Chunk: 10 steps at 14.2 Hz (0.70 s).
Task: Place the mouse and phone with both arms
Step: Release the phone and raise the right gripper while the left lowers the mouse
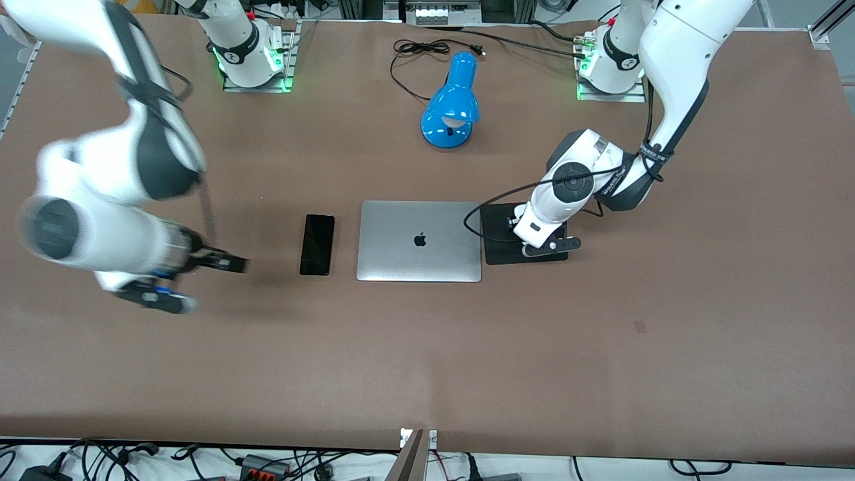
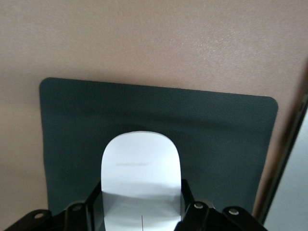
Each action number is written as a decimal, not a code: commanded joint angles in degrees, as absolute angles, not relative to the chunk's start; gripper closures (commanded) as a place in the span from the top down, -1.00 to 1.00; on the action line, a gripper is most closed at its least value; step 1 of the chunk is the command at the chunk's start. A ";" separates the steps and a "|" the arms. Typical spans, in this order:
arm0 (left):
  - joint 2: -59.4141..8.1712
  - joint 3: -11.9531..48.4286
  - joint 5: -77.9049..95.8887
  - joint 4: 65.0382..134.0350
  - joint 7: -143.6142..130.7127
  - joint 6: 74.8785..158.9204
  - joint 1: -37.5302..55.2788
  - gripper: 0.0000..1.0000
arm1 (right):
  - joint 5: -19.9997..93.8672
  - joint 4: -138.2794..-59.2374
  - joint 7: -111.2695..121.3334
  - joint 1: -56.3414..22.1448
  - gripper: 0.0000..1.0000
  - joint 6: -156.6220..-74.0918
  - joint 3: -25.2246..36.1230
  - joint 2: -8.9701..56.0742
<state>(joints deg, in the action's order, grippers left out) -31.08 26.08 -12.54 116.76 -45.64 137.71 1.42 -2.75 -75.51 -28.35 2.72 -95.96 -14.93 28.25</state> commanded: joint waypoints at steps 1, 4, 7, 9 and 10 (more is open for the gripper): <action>-31.46 26.10 -15.37 116.81 -46.41 138.43 1.23 -0.46 | -1.58 -76.11 -24.73 5.09 1.00 -93.00 -15.47 20.85; -32.43 26.19 -15.73 116.72 -46.41 138.60 1.23 -0.25 | -5.16 -74.46 -17.15 5.97 1.00 -86.94 -14.42 19.25; -32.17 26.19 -15.82 116.11 -45.88 138.08 0.79 1.00 | -5.28 -69.08 -17.05 8.07 1.00 -85.86 -13.71 20.39; -30.07 26.37 -15.82 114.45 -45.88 134.23 0.62 1.00 | -4.92 -68.56 -17.05 9.66 1.00 -85.52 -13.62 20.48; -28.67 26.54 -15.73 112.61 -45.97 129.42 0.62 1.00 | -4.75 -68.55 -16.96 10.28 1.00 -85.43 -13.71 20.48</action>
